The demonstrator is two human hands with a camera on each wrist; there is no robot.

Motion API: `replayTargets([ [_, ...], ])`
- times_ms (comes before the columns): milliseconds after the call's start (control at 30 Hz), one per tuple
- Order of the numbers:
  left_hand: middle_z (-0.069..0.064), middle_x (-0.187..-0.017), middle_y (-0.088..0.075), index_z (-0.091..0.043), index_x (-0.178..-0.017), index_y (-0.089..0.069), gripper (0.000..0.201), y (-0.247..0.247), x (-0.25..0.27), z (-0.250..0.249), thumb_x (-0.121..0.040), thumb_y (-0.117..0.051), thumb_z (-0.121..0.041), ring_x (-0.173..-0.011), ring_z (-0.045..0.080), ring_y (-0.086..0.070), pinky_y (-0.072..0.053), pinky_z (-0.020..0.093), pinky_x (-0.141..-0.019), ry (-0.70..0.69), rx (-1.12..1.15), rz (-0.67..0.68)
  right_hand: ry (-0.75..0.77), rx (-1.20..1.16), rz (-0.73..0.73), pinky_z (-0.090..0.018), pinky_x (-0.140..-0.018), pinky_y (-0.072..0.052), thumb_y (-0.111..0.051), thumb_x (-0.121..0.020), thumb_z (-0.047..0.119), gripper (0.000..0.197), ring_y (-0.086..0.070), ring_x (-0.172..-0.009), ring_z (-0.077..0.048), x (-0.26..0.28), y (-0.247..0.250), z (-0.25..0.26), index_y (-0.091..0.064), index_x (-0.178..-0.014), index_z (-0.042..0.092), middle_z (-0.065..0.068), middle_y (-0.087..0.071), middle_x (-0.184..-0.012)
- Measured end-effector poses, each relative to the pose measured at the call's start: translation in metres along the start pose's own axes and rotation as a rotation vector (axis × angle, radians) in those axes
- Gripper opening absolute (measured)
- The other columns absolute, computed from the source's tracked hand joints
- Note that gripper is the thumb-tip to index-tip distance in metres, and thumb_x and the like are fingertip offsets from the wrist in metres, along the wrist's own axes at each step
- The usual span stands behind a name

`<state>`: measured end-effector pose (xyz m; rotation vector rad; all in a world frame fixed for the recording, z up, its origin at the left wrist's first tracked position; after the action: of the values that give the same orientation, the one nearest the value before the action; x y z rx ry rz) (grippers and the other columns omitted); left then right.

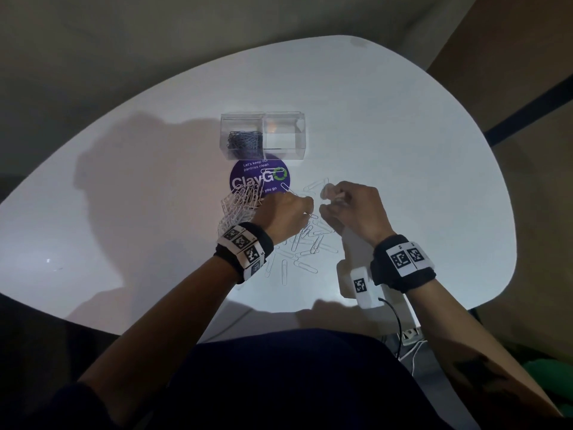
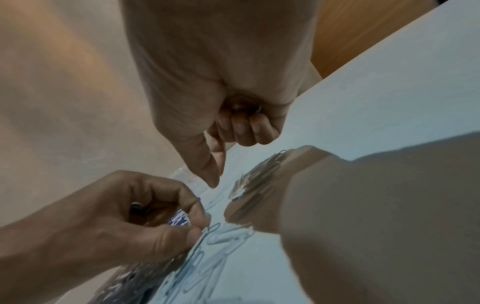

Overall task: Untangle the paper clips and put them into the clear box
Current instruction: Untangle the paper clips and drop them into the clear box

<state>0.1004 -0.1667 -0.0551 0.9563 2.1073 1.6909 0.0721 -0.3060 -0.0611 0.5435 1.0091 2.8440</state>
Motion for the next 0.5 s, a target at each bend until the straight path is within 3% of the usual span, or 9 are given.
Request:
replayTargets([
  [100, 0.003, -0.089, -0.071, -0.021, -0.1, -0.065, 0.018, -0.004, -0.002, 0.005, -0.087, -0.059, -0.032, -0.086, 0.025, -0.064, -0.046, 0.033, -0.073, 0.044, 0.03, 0.068, 0.024, 0.034, 0.004, -0.026, -0.069, -0.046, -0.065, -0.074, 0.011, 0.014, -0.057, -0.065, -0.007, 0.007, -0.005, 0.005, -0.063, -0.063, 0.018, 0.012, -0.061, -0.062],
  [167, 0.0, -0.086, -0.069, -0.02, -0.096, -0.065, 0.018, -0.007, -0.001, 0.009, -0.084, -0.062, -0.033, -0.084, 0.022, -0.062, -0.042, 0.031, -0.07, 0.063, 0.079, 0.096, 0.027, 0.062, 0.02, -0.028, -0.073, -0.049, -0.064, -0.074, 0.012, 0.013, -0.059, -0.069, -0.011, 0.01, -0.009, 0.004, -0.063, -0.063, 0.019, 0.01, -0.062, -0.063],
  [333, -0.015, -0.056, -0.049, -0.015, -0.08, -0.066, 0.007, -0.002, 0.006, 0.028, -0.083, -0.065, -0.021, -0.053, 0.008, -0.047, -0.031, 0.02, -0.05, 0.148, 0.37, 0.021, 0.13, 0.101, 0.077, -0.036, -0.074, -0.053, -0.067, -0.069, 0.013, 0.015, -0.06, -0.07, -0.013, 0.019, -0.022, 0.007, -0.062, -0.066, 0.027, 0.01, -0.062, -0.066],
  [400, -0.01, -0.063, -0.061, -0.014, -0.075, -0.066, 0.008, 0.003, 0.006, 0.036, -0.08, -0.067, -0.019, -0.055, 0.005, -0.051, -0.038, 0.021, -0.056, 0.178, 0.499, -0.015, 0.144, 0.117, 0.083, -0.035, -0.077, -0.053, -0.074, -0.07, 0.019, 0.013, -0.061, -0.073, -0.011, 0.019, -0.029, 0.005, -0.067, -0.077, 0.029, 0.011, -0.065, -0.072],
  [500, -0.006, -0.071, -0.068, -0.018, -0.072, -0.066, 0.006, 0.011, 0.006, 0.048, -0.075, -0.068, -0.023, -0.064, 0.01, -0.059, -0.043, 0.024, -0.065, 0.233, 0.478, -0.063, 0.211, 0.19, 0.109, -0.034, -0.08, -0.053, -0.077, -0.072, 0.025, 0.02, -0.064, -0.085, -0.013, 0.021, -0.042, 0.008, -0.071, -0.089, 0.034, 0.009, -0.07, -0.086],
])
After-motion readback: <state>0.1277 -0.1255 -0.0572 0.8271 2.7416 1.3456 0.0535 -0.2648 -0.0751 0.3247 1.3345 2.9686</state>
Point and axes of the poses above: each hand's wrist, its own x-axis away from the middle knuckle, its own y-axis out of the back of the hand, z = x × y, the point moved 8 cm from there along -x, towards the middle knuckle
